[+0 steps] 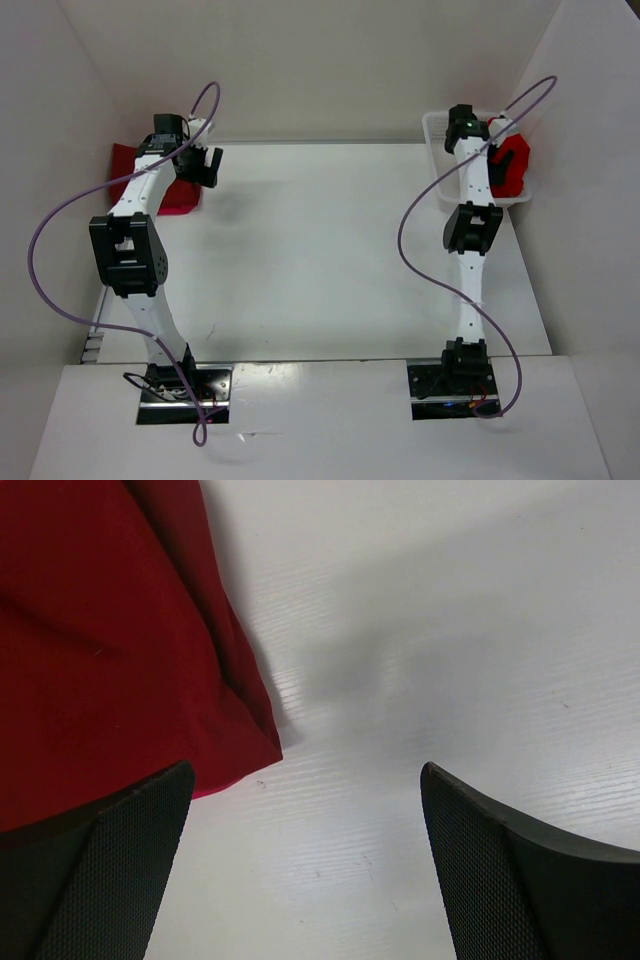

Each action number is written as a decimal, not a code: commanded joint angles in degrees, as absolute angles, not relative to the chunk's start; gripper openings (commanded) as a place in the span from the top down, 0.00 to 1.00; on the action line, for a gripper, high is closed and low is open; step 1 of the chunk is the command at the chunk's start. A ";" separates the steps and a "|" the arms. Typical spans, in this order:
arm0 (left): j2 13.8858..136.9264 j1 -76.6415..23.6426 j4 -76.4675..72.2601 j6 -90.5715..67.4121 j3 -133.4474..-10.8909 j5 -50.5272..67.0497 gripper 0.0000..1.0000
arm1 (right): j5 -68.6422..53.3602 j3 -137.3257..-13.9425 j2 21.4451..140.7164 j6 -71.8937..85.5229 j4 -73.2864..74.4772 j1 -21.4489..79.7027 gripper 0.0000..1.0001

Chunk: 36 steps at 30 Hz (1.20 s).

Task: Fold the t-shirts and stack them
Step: Grab crumpled tshirt from bin with the right arm

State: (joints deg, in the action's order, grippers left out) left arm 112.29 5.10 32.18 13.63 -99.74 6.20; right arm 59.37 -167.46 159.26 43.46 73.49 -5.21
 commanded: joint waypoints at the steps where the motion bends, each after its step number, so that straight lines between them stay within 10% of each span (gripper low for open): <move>1: 109.60 4.92 31.99 14.77 -99.49 6.24 0.00 | 60.73 -167.96 158.64 43.59 74.44 -9.14 0.00; 12: 109.60 4.92 31.99 15.29 -99.49 5.63 0.00 | 58.98 -166.90 161.98 41.67 73.13 -12.48 0.05; 16: 109.60 4.92 31.99 15.29 -99.49 5.10 0.00 | 57.74 -166.90 161.98 41.13 72.51 -11.95 0.93; 17: 109.60 4.92 31.99 15.29 -99.49 5.10 0.00 | 57.74 -166.90 161.98 41.13 72.51 -11.34 1.00; 36: 105.64 4.39 31.99 15.29 -98.44 7.38 0.00 | 58.80 -177.00 150.65 46.14 74.27 4.74 1.00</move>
